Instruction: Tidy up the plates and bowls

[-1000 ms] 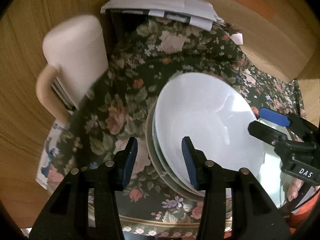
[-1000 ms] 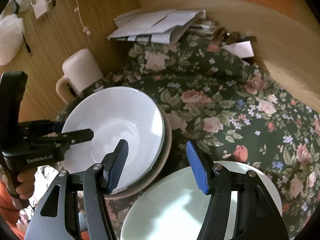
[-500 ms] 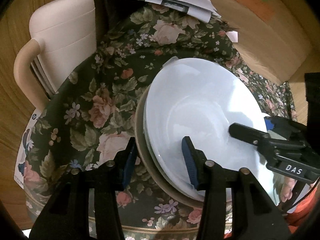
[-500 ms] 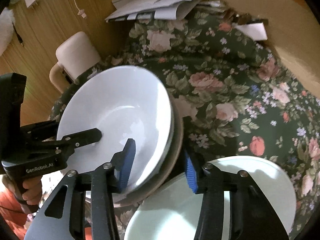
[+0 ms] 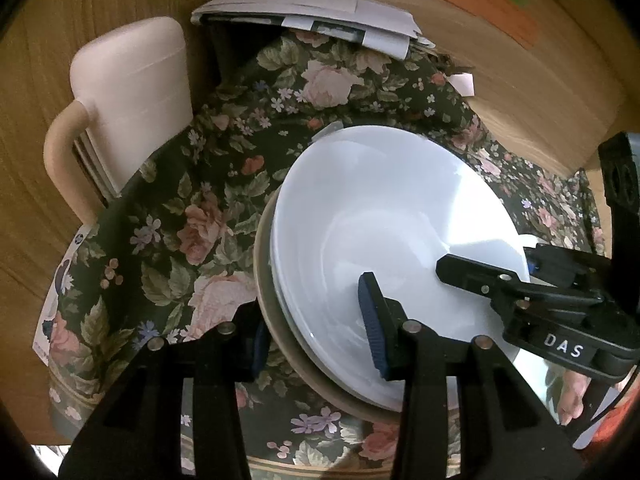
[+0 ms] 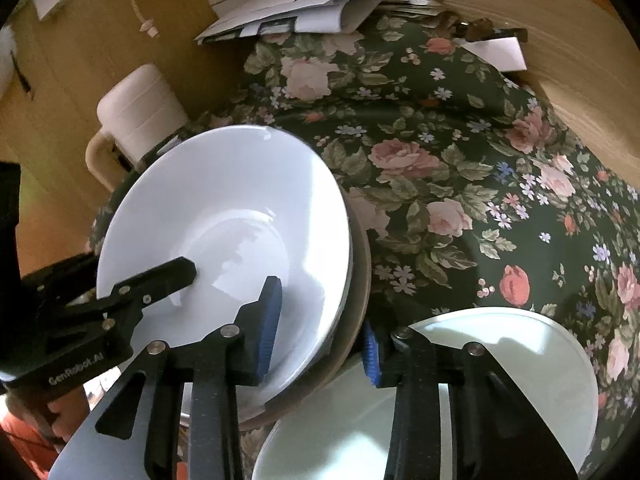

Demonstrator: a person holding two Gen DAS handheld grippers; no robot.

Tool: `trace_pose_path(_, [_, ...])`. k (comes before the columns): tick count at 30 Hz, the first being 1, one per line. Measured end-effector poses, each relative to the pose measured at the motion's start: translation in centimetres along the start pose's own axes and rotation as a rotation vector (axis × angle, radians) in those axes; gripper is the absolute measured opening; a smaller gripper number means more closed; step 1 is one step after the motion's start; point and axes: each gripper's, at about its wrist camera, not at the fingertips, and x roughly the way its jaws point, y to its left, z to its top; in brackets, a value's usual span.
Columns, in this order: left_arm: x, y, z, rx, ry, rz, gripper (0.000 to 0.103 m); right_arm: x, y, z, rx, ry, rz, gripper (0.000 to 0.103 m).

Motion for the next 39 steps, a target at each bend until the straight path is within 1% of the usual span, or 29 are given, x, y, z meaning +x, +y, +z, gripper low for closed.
trace_pose_path(6, [-0.3,-0.6,0.3,-0.009,0.005,-0.011,0.040,-2.0,-0.7,-0.1,0.020,-0.047,-0.008,0.033])
trace_pose_path(21, [-3.6,-4.4,1.5,0.058,-0.088,-0.052,0.040,-7.9,-1.4,-1.1,0.062,-0.180,-0.040,0.033])
trace_pose_path(28, [-4.5,-6.3,1.2,0.091,-0.103,-0.078,0.040,-9.8,-2.4,-2.5,0.082,-0.207,-0.061,0.032])
trace_pose_path(39, [-5.0,-9.9,0.2,0.149,-0.098,-0.127,0.040,-12.4,-4.3,-5.1,0.136,-0.239,-0.101,0.032])
